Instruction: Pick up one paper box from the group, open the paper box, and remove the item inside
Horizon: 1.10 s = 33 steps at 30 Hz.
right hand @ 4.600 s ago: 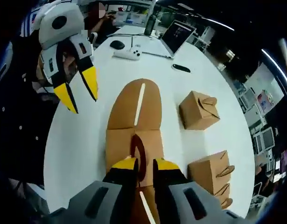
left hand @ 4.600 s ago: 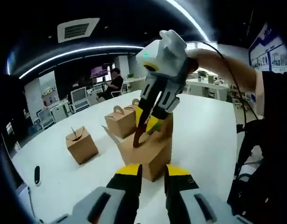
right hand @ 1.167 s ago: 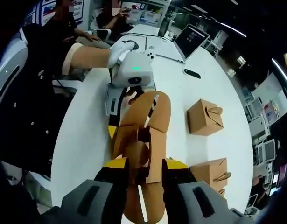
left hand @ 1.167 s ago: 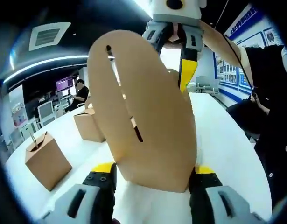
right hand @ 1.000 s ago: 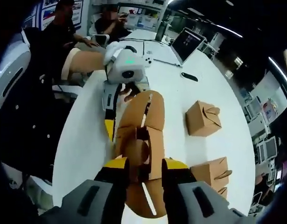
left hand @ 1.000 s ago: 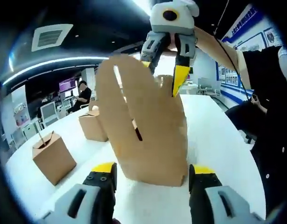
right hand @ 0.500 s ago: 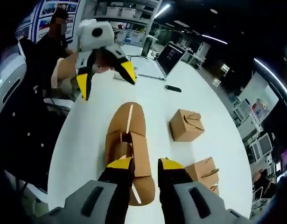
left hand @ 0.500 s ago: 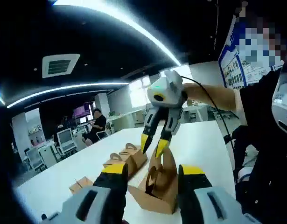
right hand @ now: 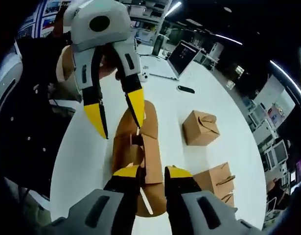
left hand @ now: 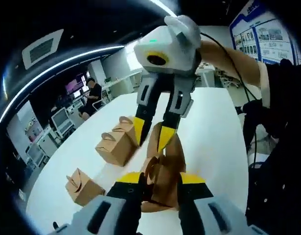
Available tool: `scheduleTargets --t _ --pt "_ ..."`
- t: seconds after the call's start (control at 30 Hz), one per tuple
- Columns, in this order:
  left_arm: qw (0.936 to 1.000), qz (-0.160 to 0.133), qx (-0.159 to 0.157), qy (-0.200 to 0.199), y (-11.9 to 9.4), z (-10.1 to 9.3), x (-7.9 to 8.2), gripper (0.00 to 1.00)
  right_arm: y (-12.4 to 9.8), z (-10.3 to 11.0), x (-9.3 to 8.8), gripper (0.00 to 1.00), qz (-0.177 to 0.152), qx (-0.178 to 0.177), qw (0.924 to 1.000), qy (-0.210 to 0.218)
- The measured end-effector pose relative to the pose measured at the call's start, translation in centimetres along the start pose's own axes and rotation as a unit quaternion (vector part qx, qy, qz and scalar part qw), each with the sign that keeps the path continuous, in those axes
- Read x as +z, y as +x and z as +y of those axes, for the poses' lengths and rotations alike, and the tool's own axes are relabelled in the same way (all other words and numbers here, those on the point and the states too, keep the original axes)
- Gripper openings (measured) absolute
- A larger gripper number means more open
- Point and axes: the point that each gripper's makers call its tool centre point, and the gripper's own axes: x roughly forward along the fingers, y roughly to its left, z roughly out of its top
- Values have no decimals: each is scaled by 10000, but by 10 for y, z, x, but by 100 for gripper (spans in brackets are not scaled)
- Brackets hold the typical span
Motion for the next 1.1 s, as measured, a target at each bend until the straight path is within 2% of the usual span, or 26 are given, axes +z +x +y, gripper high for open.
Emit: scheduleTargets --t 0.2,0.73,0.87,0.97,1.1 --pt "9998 109 -9 -184 7 -1 -4 21 11 2 -2 20 58 153 9999 -36" --pt "9995 310 42 -63 23 -3 -14 14 23 4 -6 16 91 322 9994 -31" --pt "9994 316 132 -18 24 0 -13 7 26 7 -9 13 136 368 9992 11" --pt "9993 319 161 -48 25 0 -13 6 29 7 -10 5 132 363 9992 -110" --pt "9992 330 221 47 26 0 -15 5 30 11 -10 3 125 456 9987 -194"
